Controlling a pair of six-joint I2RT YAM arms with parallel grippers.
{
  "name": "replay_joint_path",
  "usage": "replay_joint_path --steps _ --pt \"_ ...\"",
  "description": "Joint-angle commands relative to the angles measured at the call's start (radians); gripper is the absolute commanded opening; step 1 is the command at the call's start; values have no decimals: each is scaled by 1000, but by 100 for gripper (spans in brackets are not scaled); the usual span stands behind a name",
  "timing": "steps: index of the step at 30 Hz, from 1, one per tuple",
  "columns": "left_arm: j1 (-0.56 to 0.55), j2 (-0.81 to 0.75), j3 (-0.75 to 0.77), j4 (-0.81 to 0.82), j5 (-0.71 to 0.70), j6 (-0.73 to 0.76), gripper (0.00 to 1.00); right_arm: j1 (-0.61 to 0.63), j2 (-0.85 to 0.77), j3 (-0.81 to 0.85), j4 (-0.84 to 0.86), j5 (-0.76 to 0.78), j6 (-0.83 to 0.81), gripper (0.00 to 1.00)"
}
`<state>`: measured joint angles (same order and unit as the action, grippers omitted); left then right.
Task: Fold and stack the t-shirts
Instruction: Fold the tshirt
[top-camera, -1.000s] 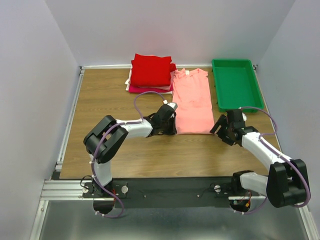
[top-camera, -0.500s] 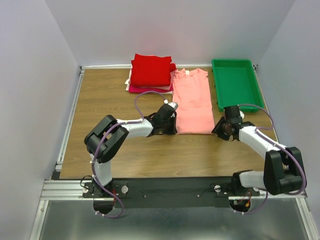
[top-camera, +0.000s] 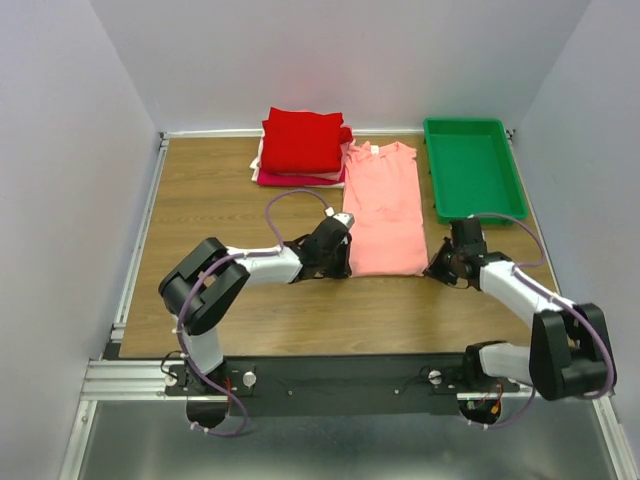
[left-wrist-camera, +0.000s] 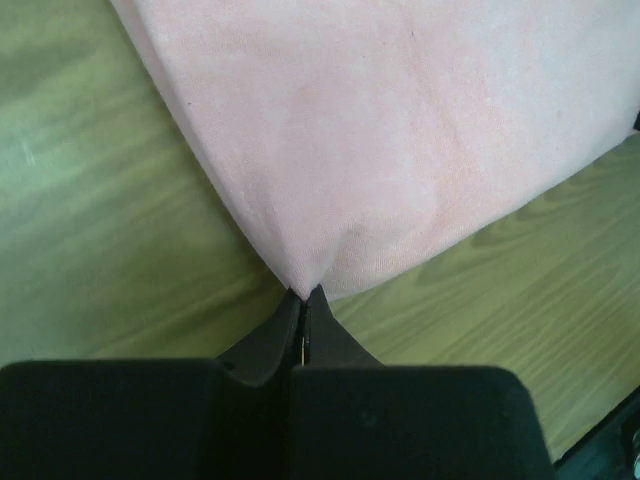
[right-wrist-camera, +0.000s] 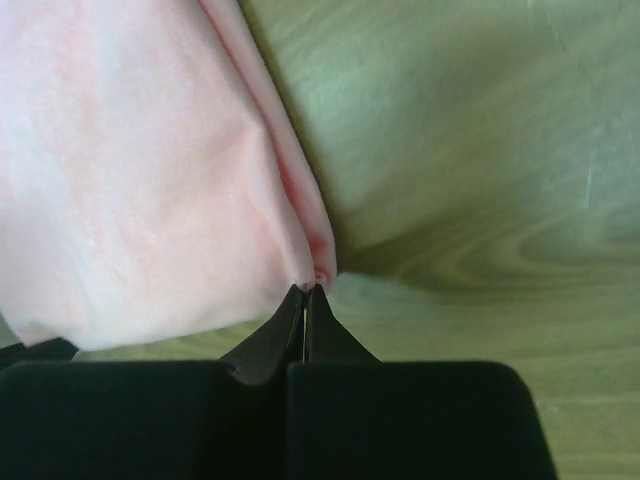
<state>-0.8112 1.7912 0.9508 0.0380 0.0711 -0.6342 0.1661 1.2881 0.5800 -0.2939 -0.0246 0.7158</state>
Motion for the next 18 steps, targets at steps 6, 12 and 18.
replay_joint_path --steps 6,12,18 --pt "-92 -232 -184 -62 -54 -85 0 -4 -292 -155 -105 -255 -65 1" --pt "-195 -426 -276 -157 -140 -214 0 -2 -487 -138 -260 -409 -44 0" --pt "-256 -577 -302 -251 -169 -309 0 -4 -633 22 -508 -360 -91 0"
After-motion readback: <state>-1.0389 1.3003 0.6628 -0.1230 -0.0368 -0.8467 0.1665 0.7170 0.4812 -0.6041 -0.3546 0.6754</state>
